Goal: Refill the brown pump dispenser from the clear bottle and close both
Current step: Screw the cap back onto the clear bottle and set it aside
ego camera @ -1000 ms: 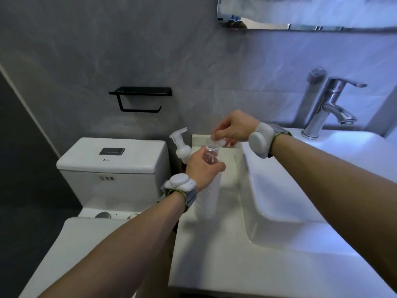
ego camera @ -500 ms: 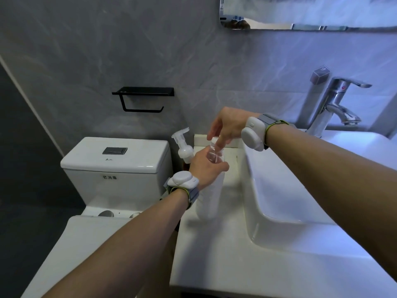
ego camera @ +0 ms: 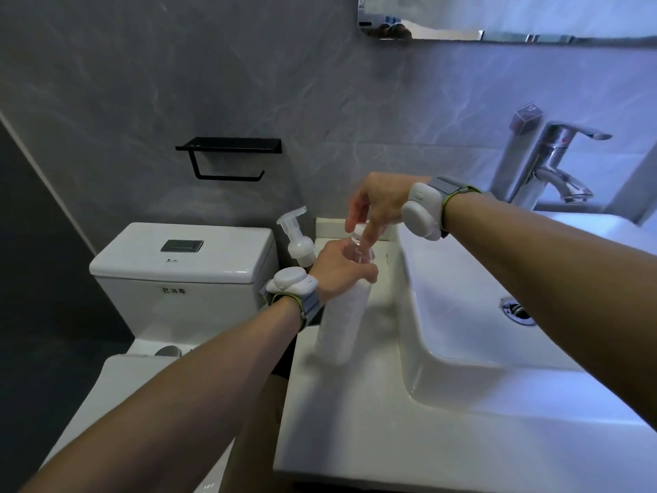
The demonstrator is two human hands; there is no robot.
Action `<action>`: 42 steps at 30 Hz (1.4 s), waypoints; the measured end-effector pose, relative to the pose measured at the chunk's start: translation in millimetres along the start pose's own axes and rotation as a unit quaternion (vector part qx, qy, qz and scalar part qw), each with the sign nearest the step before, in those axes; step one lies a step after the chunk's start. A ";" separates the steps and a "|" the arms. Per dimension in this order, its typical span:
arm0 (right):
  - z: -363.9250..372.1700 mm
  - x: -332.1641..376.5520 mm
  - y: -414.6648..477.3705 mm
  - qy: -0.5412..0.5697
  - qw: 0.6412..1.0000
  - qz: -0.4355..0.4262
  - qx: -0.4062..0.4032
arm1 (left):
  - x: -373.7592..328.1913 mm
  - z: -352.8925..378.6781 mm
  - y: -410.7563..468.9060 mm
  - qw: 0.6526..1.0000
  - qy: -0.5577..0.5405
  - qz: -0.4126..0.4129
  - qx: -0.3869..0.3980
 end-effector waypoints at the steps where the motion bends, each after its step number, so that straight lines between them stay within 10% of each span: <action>1: -1.3 0.1 -1.6 0.010 1.000 -0.002 0.003 | -3.3 0.7 -1.6 0.999 -0.024 -0.005 0.020; 7: -0.7 -1.7 -8.5 0.071 0.997 -0.008 0.009 | -15.3 1.6 -13.1 0.988 -0.121 -0.027 0.096; 16: 10.9 3.7 -15.4 -0.059 0.994 0.006 -0.088 | -23.1 3.5 -19.8 0.986 -0.163 -0.031 -0.022; 22: -1.8 1.9 -23.1 -0.068 0.986 0.023 -0.149 | -33.6 10.0 -21.8 0.956 -0.265 -0.033 0.118; 36: 13.5 -23.1 -11.7 -0.046 0.988 0.102 -0.103 | -26.1 4.4 -21.8 0.986 0.120 -0.055 -0.106; 42: 16.6 -20.5 -12.2 0.016 0.991 0.080 -0.106 | -19.0 16.4 -25.6 0.953 -0.233 -0.100 0.166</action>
Point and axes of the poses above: each hand's wrist, its own y-axis towards the middle knuckle, its own z-axis out of the palm, x = y × z, the point moved 6 cm from there along y, towards the middle knuckle
